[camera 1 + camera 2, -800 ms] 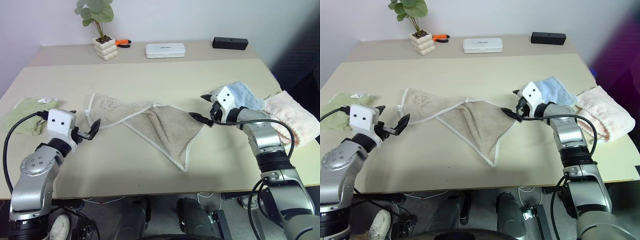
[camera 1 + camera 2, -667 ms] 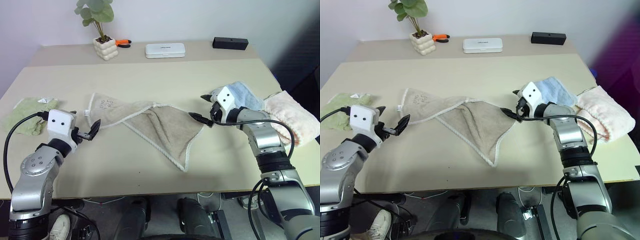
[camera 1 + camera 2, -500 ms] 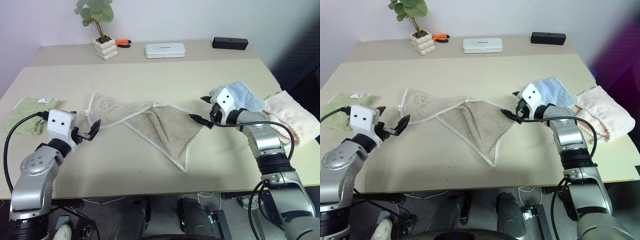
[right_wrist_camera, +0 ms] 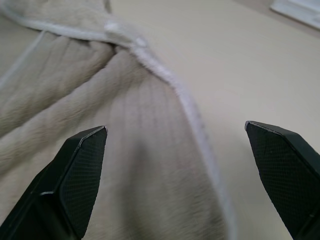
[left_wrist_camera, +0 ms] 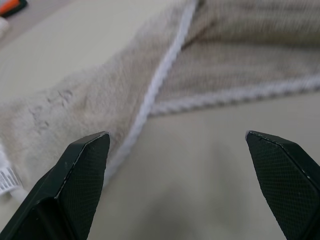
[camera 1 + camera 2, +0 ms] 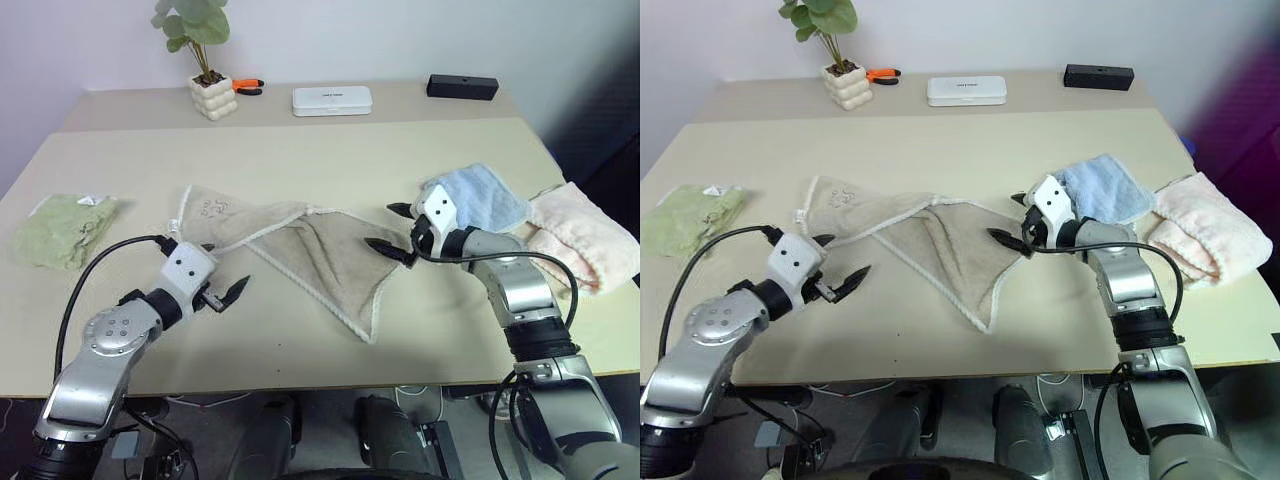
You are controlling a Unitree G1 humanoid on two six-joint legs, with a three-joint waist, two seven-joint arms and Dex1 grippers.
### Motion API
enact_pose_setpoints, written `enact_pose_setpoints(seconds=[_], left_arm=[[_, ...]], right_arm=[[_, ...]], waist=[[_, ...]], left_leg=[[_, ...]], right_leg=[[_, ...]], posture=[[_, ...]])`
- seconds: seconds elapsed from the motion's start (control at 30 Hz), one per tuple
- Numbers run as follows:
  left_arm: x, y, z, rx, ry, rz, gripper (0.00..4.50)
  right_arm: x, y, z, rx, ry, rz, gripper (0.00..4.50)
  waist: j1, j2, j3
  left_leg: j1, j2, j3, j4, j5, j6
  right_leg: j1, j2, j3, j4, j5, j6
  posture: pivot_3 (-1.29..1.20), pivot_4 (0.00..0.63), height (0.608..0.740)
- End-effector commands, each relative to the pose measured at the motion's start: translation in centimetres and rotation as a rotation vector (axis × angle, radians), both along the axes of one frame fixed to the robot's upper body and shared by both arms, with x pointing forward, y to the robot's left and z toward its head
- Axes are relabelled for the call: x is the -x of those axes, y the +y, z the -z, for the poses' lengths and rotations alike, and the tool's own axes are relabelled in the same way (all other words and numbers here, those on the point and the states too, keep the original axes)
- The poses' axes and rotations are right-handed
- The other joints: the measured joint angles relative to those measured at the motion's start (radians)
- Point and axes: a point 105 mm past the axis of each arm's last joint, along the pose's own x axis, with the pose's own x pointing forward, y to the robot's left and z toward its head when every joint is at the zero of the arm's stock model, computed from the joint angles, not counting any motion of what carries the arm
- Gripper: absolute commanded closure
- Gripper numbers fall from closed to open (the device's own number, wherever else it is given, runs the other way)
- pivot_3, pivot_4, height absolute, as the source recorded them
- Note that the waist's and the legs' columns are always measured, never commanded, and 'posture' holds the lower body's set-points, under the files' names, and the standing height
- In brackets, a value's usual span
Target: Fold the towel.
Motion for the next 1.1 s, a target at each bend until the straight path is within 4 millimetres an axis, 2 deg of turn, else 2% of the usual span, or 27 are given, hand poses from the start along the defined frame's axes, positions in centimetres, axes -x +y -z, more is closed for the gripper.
enact_pose_setpoints(seconds=[0.03,0.17,0.37,0.57,0.67,0.9,0.93,1.0,1.1], left_arm=[[-1.1,0.6,0.0,-0.102,-0.038,-0.007,0.07],[-2.7,3.0,0.1,-0.149,-0.055,-0.073,0.07],[-4.4,6.0,1.3,-0.275,-0.03,-0.1,0.07],[-5.5,7.0,1.7,-0.294,-0.008,-0.1,0.07],[-5.7,6.5,2.0,-0.272,-0.001,-0.081,0.85],[-5.2,6.6,2.0,-0.257,-0.01,-0.087,4.15],[-5.1,6.7,1.9,-0.254,-0.014,-0.093,4.48],[-4.9,6.8,1.4,-0.242,-0.034,-0.11,4.48],[-4.5,6.5,-0.6,-0.155,-0.101,-0.131,4.48]], right_arm=[[0.5,-0.1,-1.3,-0.007,-0.053,0.014,0.0],[0.9,0.0,-1.2,-0.01,-0.056,0.025,0.0],[0.7,0.3,-1.5,-0.014,-0.073,0.042,0.0],[0.4,0.7,-1.7,-0.017,-0.087,0.042,0.0],[0.4,0.8,-1.8,-0.02,-0.092,0.04,0.0],[0.4,0.6,-2.0,-0.011,-0.095,0.036,0.0],[0.5,0.6,-2.0,-0.004,-0.093,0.031,0.0],[0.6,0.5,-2.0,0.016,-0.092,0.017,0.0],[0.3,-0.2,-2.0,0.058,-0.101,0.029,0.0]], waist=[[0.0,0.0,0.0],[-0.003,0.0,0.0],[-0.003,0.0,0.0],[-0.003,0.0,0.0],[-0.004,0.0,0.0],[-0.007,0.0,0.0],[-0.007,0.0,0.0],[-0.006,0.0,0.0],[-0.006,0.0,0.0]], left_leg=[[0.0,0.0,0.0,0.0,0.0,0.0],[0.0,0.0,0.0,0.0,0.0,0.0],[0.0,0.0,0.0,0.0,0.0,0.0],[0.001,0.0,0.0,0.0,0.0,0.0],[0.002,0.0,0.0,0.0,0.0,0.0],[0.002,0.0,0.0,0.0,0.0,0.0],[0.002,0.0,0.0,0.0,0.0,0.0],[0.002,0.0,0.0,0.0,0.0,0.0],[0.002,0.0,0.0,-0.001,0.0,0.0]], right_leg=[[0.0,0.0,0.0,0.0,0.0,0.0],[-0.001,0.0,0.0,0.0,0.0,0.0],[-0.001,0.0,0.0,0.001,0.0,0.0],[-0.001,0.0,0.0,0.002,0.0,0.001],[0.0,0.0,0.0,0.003,0.0,0.001],[0.0,0.0,0.0,0.003,0.001,0.002],[0.0,0.0,0.0,0.003,0.001,0.002],[0.0,0.0,0.0,0.003,0.001,0.002],[0.0,0.0,0.0,0.003,0.001,0.002]], posture=[[0.0,0.15,0.729],[0.0,0.15,0.729],[0.0,0.15,0.729],[0.0,0.15,0.729],[0.0,0.15,0.729],[0.0,0.15,0.729],[0.0,0.15,0.729],[0.0,0.15,0.729],[0.0,0.15,0.729]])
